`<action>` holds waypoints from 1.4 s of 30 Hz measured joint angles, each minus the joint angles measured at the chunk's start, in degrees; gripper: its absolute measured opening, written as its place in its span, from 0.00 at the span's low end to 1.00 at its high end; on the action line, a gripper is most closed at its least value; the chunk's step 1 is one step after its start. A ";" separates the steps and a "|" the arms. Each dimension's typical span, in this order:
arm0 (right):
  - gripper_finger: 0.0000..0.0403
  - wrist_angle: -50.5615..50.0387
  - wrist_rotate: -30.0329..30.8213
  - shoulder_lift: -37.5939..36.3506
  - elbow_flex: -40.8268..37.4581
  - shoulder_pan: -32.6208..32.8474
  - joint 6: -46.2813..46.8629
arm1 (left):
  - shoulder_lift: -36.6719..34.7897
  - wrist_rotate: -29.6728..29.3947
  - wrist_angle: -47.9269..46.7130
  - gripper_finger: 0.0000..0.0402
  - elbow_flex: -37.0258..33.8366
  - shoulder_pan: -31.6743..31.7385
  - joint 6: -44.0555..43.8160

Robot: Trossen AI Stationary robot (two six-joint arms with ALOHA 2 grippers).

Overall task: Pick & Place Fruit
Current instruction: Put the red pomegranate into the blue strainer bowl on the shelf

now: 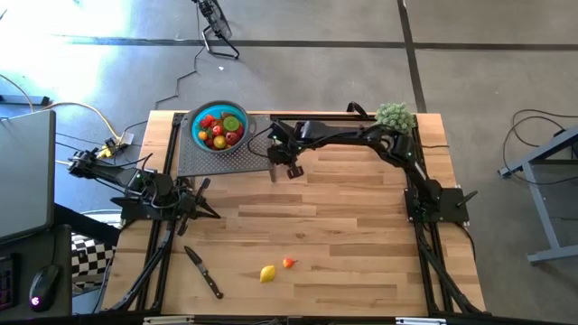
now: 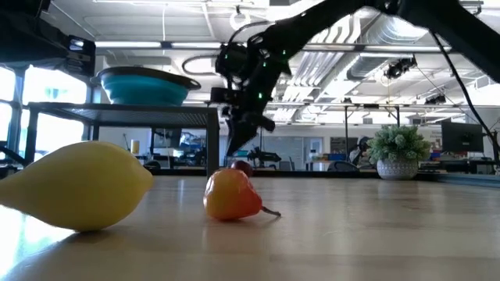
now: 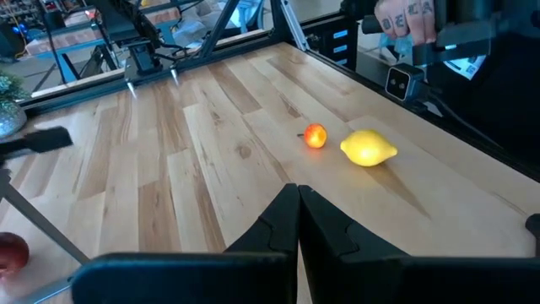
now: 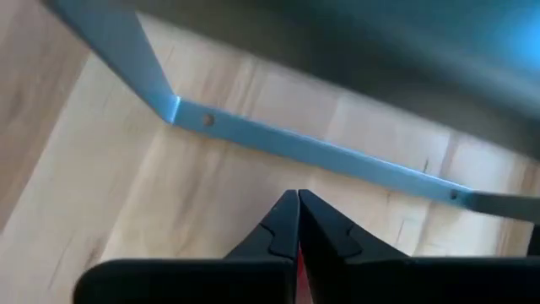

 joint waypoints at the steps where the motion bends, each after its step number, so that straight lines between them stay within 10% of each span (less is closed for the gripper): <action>1: 0.01 -0.28 0.78 0.34 -0.01 0.03 -0.27 | 0.00 -0.02 0.01 0.00 0.00 0.00 -0.01; 36: 0.00 -29.75 13.05 0.25 -0.07 -0.80 9.71 | 0.00 -0.17 -1.02 0.00 0.00 0.01 -0.87; 42: 0.00 -20.17 11.42 -3.87 0.08 0.44 11.97 | 0.00 -0.15 -1.32 0.00 0.00 0.01 -0.87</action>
